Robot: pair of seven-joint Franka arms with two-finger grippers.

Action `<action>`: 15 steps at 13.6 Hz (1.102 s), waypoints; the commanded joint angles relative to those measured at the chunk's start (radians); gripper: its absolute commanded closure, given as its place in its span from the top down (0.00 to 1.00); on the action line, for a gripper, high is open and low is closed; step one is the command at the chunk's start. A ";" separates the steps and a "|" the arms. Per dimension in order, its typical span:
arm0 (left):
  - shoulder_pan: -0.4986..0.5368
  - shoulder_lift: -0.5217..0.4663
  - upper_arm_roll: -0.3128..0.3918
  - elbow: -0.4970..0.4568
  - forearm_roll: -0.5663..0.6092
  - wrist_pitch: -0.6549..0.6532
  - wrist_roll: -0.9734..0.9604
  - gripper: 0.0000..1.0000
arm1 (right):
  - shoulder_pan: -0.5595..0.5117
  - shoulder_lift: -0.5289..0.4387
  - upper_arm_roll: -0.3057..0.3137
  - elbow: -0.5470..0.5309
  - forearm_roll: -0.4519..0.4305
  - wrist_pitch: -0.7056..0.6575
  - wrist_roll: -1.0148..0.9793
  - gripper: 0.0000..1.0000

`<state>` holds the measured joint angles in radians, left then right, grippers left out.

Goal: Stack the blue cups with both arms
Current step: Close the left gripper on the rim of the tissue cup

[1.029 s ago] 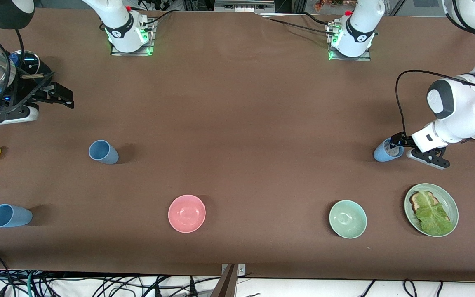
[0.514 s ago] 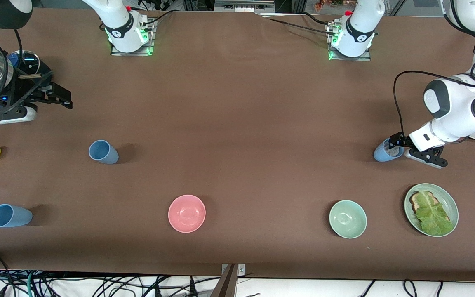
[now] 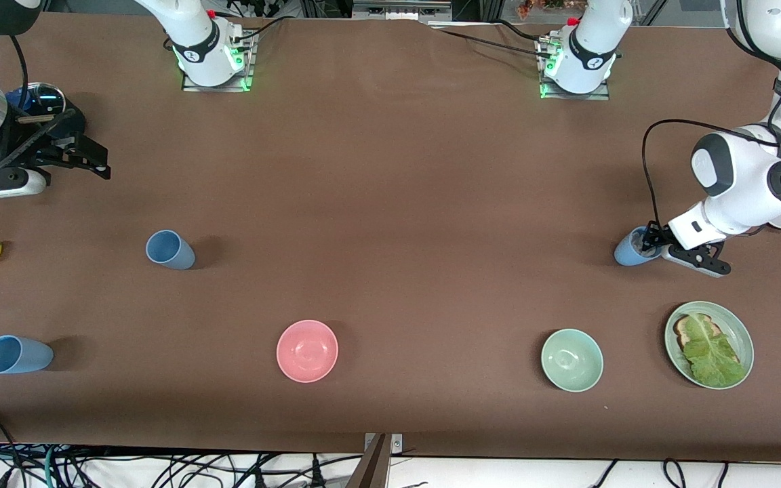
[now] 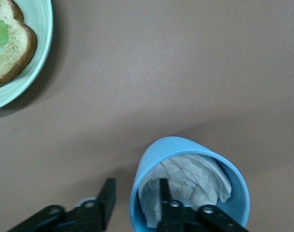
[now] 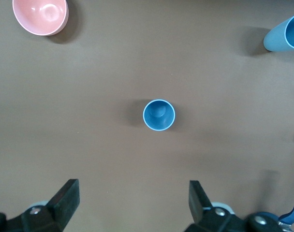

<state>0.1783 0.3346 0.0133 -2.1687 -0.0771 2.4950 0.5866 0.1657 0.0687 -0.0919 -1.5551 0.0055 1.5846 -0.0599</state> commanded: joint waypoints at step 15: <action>-0.072 -0.060 0.002 0.392 -0.030 -0.578 -0.085 0.00 | 0.000 0.006 0.012 -0.005 0.016 -0.002 0.000 1.00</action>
<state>0.1408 0.2680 0.0103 -1.8903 -0.0871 2.0466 0.5495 0.1701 0.0759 -0.0841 -1.5592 0.0056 1.5822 -0.0599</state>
